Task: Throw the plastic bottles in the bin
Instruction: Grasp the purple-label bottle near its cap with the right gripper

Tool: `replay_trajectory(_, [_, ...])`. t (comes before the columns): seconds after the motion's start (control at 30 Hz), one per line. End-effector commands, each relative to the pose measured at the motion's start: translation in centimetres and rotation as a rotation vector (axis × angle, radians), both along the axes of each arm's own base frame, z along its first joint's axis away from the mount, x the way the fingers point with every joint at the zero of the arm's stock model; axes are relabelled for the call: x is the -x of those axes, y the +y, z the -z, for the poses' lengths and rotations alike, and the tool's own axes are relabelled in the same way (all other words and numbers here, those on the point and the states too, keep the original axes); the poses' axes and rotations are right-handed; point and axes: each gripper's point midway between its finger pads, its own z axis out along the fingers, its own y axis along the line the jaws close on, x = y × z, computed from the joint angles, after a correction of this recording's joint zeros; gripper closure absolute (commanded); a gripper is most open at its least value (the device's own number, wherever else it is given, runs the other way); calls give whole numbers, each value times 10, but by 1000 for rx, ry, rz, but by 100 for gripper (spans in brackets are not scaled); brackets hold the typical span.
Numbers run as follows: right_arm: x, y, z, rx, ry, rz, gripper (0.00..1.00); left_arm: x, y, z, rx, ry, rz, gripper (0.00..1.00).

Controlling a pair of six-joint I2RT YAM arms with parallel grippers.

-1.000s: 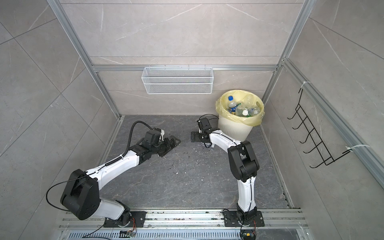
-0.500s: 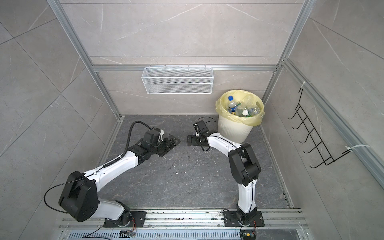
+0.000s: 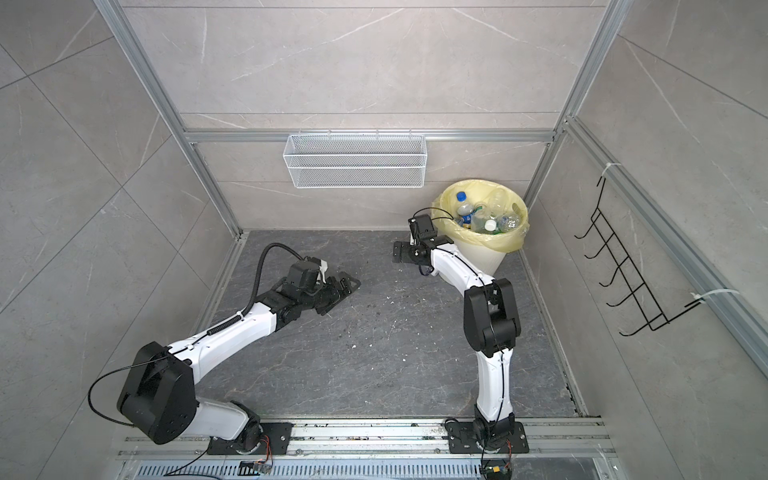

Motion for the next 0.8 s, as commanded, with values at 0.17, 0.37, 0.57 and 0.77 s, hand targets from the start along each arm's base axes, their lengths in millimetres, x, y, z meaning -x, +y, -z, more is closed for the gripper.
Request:
replay_trajectory(0.17, [-26, -11, 26, 131, 37, 36, 0, -9, 0, -8, 10, -23, 14, 0])
replay_trajectory(0.37, [-38, -12, 42, 181, 66, 33, 0, -13, -2, -1, 18, -7, 17, 0])
replay_trajectory(0.57, [-36, -6, 63, 185, 112, -31, 1, -15, -5, 6, 29, 13, 24, 0])
replay_trajectory(0.77, [-25, -3, 77, 179, 156, -62, 5, -16, -7, 10, 38, 24, 27, 0])
